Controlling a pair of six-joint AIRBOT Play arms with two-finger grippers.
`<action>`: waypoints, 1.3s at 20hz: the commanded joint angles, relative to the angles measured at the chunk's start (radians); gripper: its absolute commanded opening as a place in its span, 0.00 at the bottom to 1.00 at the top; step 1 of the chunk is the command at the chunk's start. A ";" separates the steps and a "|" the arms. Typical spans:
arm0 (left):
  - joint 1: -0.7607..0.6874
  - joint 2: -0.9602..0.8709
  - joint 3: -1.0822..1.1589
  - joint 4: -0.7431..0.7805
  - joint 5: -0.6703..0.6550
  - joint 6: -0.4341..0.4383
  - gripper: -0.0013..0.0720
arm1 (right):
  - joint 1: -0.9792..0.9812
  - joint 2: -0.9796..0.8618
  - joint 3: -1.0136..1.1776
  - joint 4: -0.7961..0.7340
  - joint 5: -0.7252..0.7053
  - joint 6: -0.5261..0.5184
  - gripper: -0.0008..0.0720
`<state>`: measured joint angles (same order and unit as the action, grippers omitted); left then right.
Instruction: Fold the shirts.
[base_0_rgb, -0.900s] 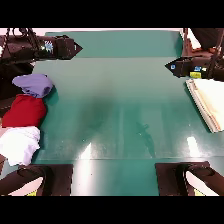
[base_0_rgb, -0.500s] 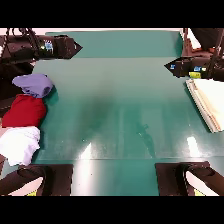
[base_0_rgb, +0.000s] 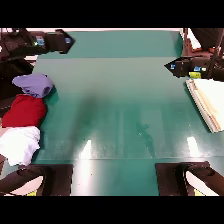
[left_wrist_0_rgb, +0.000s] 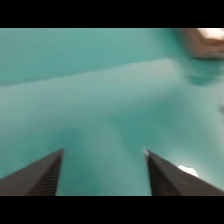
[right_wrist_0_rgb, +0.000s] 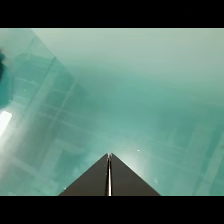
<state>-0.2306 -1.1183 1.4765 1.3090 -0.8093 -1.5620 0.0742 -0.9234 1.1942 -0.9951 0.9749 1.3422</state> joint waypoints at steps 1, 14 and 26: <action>0.135 -0.046 -0.039 0.330 -0.137 -0.091 0.87 | 0.001 0.000 0.001 0.000 0.000 0.000 0.02; 0.383 -0.433 -0.217 0.353 -0.038 -0.088 0.67 | 0.001 0.000 0.001 0.001 0.001 0.001 0.02; 0.112 0.123 0.212 0.317 -0.207 -0.008 0.05 | 0.000 0.000 0.270 -0.003 -0.023 -0.001 0.02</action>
<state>-0.0025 -1.1568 1.6081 1.6302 -0.9672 -1.5913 0.0742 -0.9234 1.3708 -0.9966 0.9642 1.3415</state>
